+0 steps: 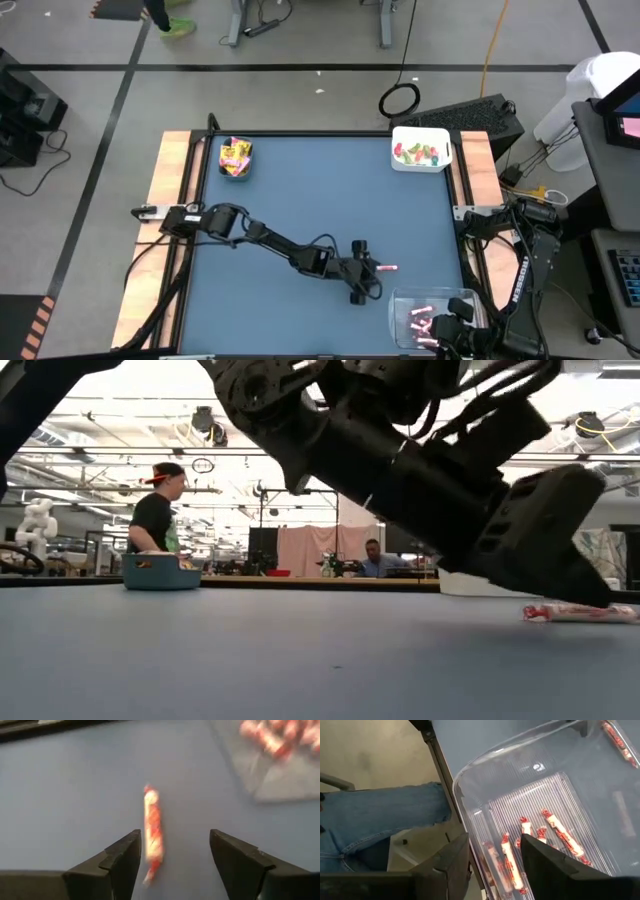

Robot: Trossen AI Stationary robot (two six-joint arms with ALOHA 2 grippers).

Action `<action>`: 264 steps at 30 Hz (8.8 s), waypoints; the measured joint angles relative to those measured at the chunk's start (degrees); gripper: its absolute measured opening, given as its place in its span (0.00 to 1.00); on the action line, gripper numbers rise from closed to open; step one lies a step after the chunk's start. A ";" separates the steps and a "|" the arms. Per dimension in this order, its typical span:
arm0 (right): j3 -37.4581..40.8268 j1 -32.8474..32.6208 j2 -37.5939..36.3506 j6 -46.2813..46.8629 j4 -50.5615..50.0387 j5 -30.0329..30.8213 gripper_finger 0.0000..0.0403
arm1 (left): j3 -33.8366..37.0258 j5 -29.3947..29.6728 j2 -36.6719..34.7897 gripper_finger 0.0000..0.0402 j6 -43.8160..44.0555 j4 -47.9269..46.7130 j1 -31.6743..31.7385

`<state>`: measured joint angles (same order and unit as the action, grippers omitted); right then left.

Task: Sort candy
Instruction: Put the white candy into the transparent bin, then return to Home Position

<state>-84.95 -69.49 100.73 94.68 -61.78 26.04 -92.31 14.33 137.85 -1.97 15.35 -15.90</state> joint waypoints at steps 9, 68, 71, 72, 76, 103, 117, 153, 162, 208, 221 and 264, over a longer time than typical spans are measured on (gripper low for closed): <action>0.00 0.00 0.00 -0.74 0.38 1.91 0.42 | 0.00 -0.49 4.40 0.49 3.64 9.25 0.83; 0.55 17.08 9.20 -52.13 20.74 35.30 0.42 | 47.45 15.14 -53.69 0.14 -0.32 22.08 -13.86; 0.55 17.56 9.20 -56.20 22.56 35.17 0.42 | 47.43 15.12 -53.71 0.14 -9.88 22.63 -13.88; 0.50 17.56 9.20 -57.31 22.89 35.18 0.42 | 47.43 15.12 -53.71 0.14 -14.37 22.84 -13.88; 0.50 17.64 9.20 -60.51 23.06 35.14 0.42 | 47.43 15.10 -53.71 0.14 -31.77 23.17 -13.86; 0.50 17.77 9.20 -60.80 23.00 33.41 0.42 | 47.41 15.34 -53.69 0.14 -30.64 23.15 -13.86; 0.50 17.77 9.20 -59.96 23.94 30.40 0.42 | 47.36 15.38 -53.69 0.14 22.44 22.72 -13.86; -16.99 26.66 6.52 -81.73 23.81 29.17 0.42 | 47.32 14.40 -53.62 0.14 -13.29 19.95 -13.75; -17.49 31.94 6.96 -89.29 20.40 26.08 0.53 | 47.34 14.16 -53.60 0.14 -9.89 19.52 -13.75; -17.38 31.68 3.88 -70.87 3.11 5.59 0.10 | 47.41 10.59 -53.71 0.68 -10.30 20.33 -17.74; -17.40 17.36 -1.02 -44.05 -15.32 -3.72 0.12 | 47.39 13.35 -53.71 0.73 -2.33 19.44 -18.80; 14.40 5.05 -2.12 -20.88 -3.10 -18.27 0.31 | 47.36 20.40 -53.65 0.73 13.63 14.35 -18.56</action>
<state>-70.54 -64.45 98.61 73.80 -64.88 7.77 -44.95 34.73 84.20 11.67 29.70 -34.46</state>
